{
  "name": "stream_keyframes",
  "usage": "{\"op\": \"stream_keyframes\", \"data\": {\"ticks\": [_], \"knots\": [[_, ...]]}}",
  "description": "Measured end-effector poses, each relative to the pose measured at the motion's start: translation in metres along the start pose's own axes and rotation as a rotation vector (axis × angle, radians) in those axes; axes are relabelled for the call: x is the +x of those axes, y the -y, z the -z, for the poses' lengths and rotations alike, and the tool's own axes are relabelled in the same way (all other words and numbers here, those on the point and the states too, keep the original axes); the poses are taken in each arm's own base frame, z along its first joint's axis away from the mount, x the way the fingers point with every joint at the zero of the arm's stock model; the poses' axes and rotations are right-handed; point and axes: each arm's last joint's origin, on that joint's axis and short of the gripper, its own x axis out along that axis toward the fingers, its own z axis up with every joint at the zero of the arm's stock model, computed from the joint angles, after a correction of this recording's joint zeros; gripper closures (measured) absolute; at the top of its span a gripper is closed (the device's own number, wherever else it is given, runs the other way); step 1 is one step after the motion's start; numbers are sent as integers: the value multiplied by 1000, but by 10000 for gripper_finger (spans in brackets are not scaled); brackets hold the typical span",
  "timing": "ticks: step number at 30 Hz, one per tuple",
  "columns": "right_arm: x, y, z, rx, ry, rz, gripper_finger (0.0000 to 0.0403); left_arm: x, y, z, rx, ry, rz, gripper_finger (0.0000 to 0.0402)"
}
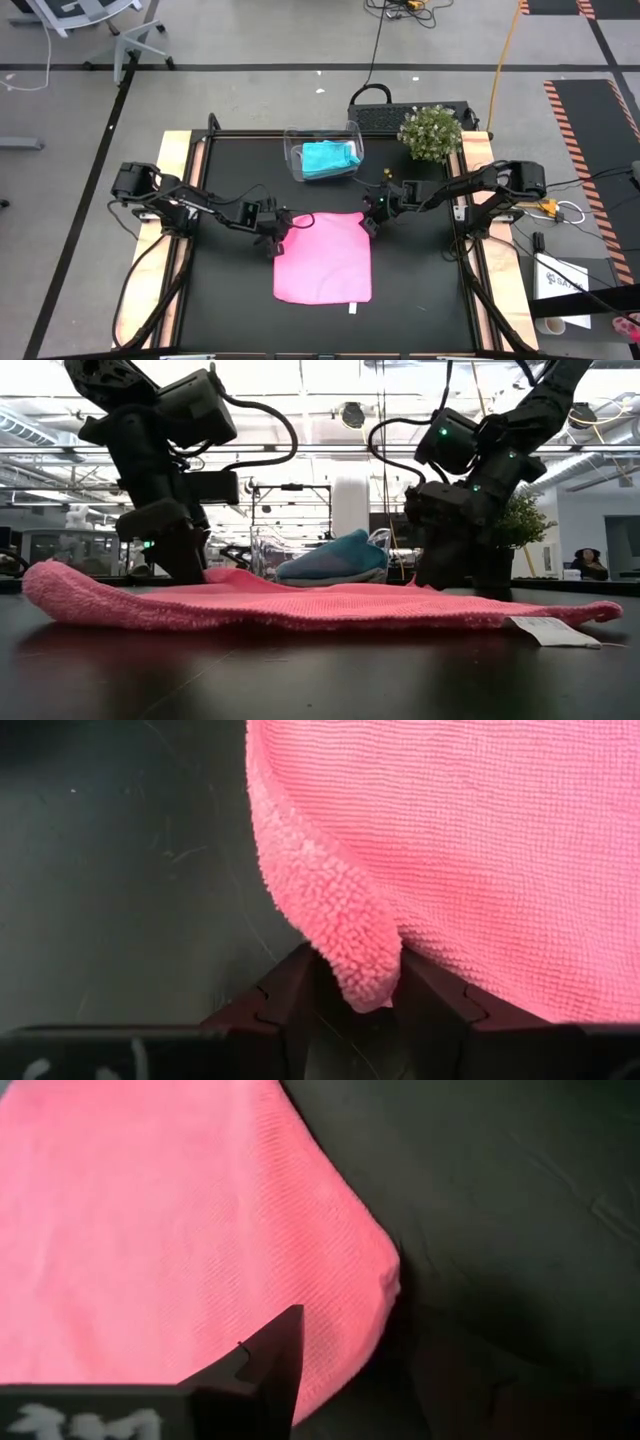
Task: Fold microfiber towels
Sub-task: Fold the pink microfiber cloth
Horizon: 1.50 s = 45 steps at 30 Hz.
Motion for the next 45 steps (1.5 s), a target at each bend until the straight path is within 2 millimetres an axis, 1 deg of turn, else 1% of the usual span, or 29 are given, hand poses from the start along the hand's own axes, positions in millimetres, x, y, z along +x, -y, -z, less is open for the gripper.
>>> {"op": "stream_keyframes", "data": {"ticks": [2,4,7,10,12,16,21,26,29,33,36,39,45], "knots": [[2,1,1,2,-10,6,251,0,-1,0,-12,-1,-1,270],[4,2,1,3,-10,9,271,0,-1,0,-23,-1,-1,270],[6,2,1,3,-6,13,318,0,-2,0,-55,-1,-4,270],[6,3,0,3,1,17,378,0,-2,0,-80,-1,-4,270],[6,3,0,2,5,15,394,-1,-3,0,-88,1,-4,270],[4,3,0,-4,8,26,400,-6,-4,0,-104,0,-4,271],[-5,5,-2,-7,18,47,402,-15,-6,4,-105,-33,-21,271],[-17,6,-6,-11,65,82,402,-25,-11,0,-116,22,-63,271],[-22,6,-9,-12,84,79,402,-26,-15,-1,-130,29,-70,271],[-24,7,-8,-10,78,85,402,-26,-16,-2,-123,15,-20,271],[-24,7,-7,-8,72,89,402,-26,-13,-3,-58,30,-5,270],[-24,7,-6,-6,63,93,402,-27,-10,-3,62,42,-6,270],[-24,7,-6,-5,62,89,403,-25,-12,-4,196,45,-86,270]]}}
